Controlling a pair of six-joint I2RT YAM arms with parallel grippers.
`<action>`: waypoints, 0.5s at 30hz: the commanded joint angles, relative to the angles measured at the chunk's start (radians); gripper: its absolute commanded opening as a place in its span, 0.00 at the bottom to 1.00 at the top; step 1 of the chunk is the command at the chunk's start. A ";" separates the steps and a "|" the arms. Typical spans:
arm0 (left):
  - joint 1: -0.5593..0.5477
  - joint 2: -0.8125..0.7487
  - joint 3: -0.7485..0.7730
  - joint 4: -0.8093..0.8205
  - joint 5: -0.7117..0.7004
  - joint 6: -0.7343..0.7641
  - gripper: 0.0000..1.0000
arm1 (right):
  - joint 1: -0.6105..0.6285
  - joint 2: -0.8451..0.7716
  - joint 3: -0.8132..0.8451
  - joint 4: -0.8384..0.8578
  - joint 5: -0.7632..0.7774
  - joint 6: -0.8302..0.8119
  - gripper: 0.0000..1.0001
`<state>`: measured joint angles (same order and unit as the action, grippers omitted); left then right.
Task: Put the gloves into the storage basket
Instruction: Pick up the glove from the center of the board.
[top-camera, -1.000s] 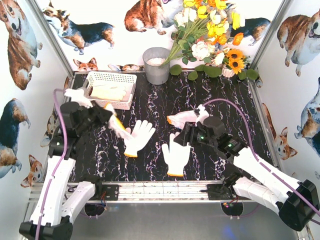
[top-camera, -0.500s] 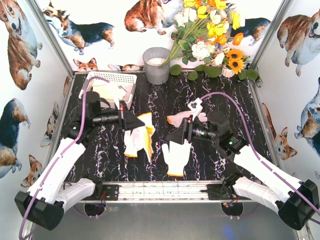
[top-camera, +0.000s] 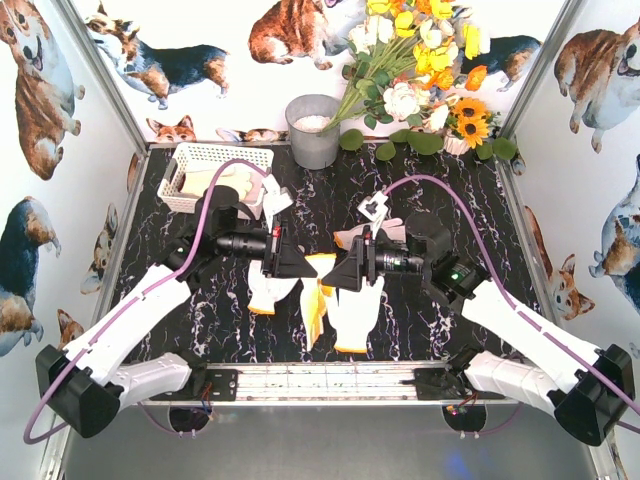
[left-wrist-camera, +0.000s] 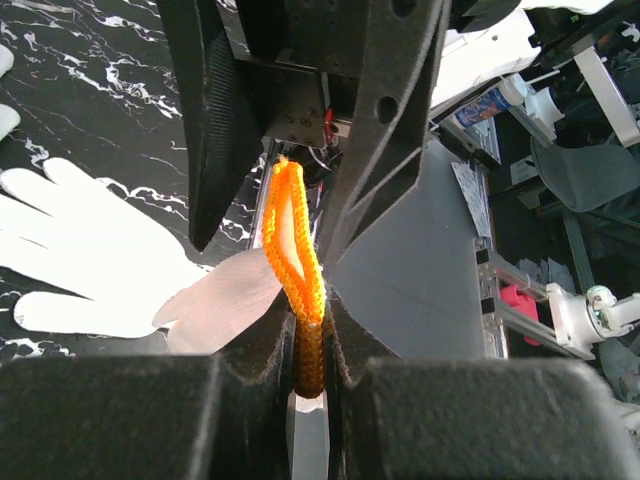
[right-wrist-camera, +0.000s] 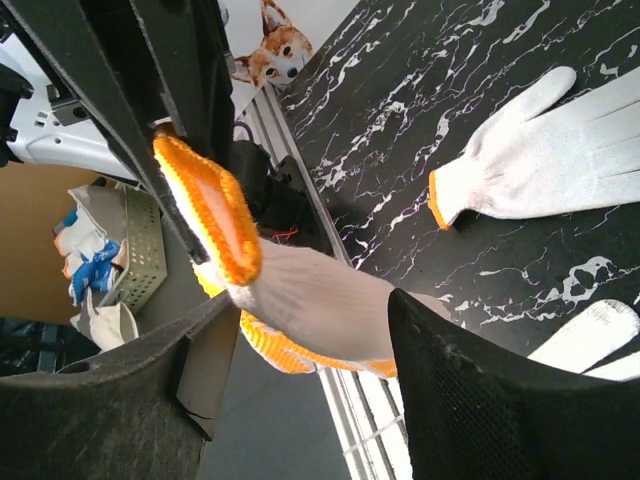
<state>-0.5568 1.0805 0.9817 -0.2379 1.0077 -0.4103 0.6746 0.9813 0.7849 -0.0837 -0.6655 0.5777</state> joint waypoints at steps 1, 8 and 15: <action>-0.013 0.013 0.013 0.049 -0.013 0.011 0.00 | 0.013 -0.014 0.076 -0.010 0.020 -0.036 0.61; -0.027 -0.012 -0.037 0.076 -0.087 0.004 0.00 | 0.013 -0.054 0.031 0.021 0.066 -0.013 0.07; -0.061 -0.036 -0.100 0.184 -0.204 -0.066 0.00 | 0.013 -0.056 0.039 -0.036 0.156 -0.032 0.00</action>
<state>-0.5850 1.0569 0.9020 -0.1333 0.8799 -0.4454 0.6838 0.9489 0.8021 -0.1230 -0.5713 0.5625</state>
